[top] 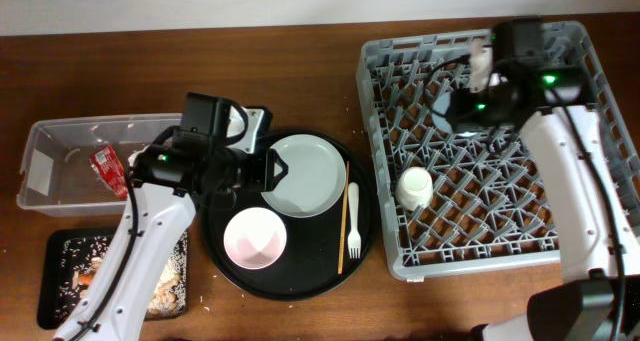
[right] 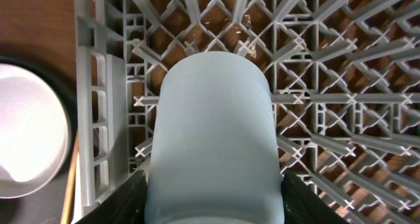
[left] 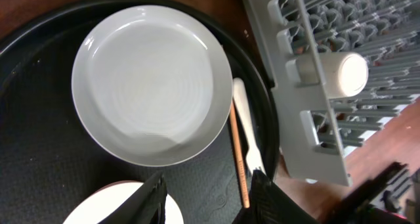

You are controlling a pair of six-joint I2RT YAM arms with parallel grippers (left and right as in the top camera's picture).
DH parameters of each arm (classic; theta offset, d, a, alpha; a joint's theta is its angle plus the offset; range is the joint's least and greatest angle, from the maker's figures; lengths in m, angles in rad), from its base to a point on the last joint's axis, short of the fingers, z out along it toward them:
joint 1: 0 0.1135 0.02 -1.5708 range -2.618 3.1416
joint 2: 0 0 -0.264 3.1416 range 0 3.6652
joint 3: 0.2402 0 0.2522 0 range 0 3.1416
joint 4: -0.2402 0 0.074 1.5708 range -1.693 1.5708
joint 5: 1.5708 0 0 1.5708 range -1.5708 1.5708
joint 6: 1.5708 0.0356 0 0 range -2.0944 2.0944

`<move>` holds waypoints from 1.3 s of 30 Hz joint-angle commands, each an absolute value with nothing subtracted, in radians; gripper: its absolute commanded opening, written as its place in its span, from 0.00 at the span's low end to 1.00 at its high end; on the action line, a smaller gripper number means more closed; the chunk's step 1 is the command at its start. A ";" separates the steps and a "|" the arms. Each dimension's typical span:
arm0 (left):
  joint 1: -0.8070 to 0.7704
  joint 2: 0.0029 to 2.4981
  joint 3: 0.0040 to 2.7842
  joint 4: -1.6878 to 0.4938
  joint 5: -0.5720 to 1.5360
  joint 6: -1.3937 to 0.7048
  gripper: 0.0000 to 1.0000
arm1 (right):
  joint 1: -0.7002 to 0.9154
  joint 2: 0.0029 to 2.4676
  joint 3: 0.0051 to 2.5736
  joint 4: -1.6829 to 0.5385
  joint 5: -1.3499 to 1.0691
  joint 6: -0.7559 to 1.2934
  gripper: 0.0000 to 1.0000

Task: Sort waste into correct bins and load items into the dishwasher rack
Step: 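Carry the light-blue cup into the rack and release it upright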

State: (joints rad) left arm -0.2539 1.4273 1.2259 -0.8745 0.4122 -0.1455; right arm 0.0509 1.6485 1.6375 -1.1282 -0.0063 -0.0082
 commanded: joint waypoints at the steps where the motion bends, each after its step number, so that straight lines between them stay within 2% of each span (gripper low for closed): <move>1: -0.275 1.427 1.225 -0.878 0.358 -0.129 0.41 | 0.105 1.675 1.654 -1.124 0.159 0.009 0.41; 9: -0.275 1.427 1.225 -0.878 0.314 -0.130 0.41 | 0.112 1.789 1.652 -1.121 0.002 0.009 0.40; 13: -0.275 1.427 1.225 -0.880 0.314 -0.129 0.41 | 0.118 1.797 1.634 -1.121 0.004 0.009 0.41; 16: -0.275 1.427 1.225 -0.880 0.314 -0.129 0.42 | 0.118 1.797 1.628 -1.121 0.004 0.009 0.58; 18: -0.275 1.427 1.225 -0.880 0.314 -0.129 0.42 | 0.118 1.797 1.628 -1.121 0.004 0.008 0.73; 20: -0.275 1.427 1.225 -0.880 0.314 -0.129 0.43 | 0.118 1.796 1.629 -1.120 0.002 0.009 0.83; 25: -0.269 1.409 1.225 -0.883 0.308 -0.129 0.42 | 0.118 1.755 1.650 -1.165 -0.028 0.009 0.84; 29: -0.257 1.310 1.225 -0.945 0.141 -0.170 0.43 | 0.118 1.670 1.688 -1.253 -0.193 0.009 0.87; 30: -0.251 1.282 1.225 -0.981 0.103 -0.170 0.48 | 0.118 1.656 1.688 -1.281 -0.228 0.009 0.93; 31: -0.247 1.263 1.225 -1.024 0.079 -0.170 0.60 | 0.118 1.647 1.688 -1.308 -0.255 0.009 0.99; 32: -0.248 1.250 1.225 -1.078 0.074 -0.171 0.99 | 0.118 1.646 1.688 -1.335 -0.277 0.009 0.99; 35: -0.248 1.251 1.213 -1.188 0.074 -0.170 0.99 | 0.118 1.646 1.688 -1.367 -0.313 0.009 0.99; 38: -0.248 1.251 1.147 -1.197 0.073 -0.170 0.98 | 0.118 1.646 1.688 -1.367 -0.314 0.009 0.99; 39: -0.248 1.251 1.122 -1.196 0.073 -0.170 0.84 | 0.118 1.646 1.688 -1.366 -0.314 0.009 0.99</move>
State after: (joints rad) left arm -0.2508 1.2518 1.1881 -1.1931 0.0914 -0.1688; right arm 0.1085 1.6493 1.6737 -1.3632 -0.2893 0.0036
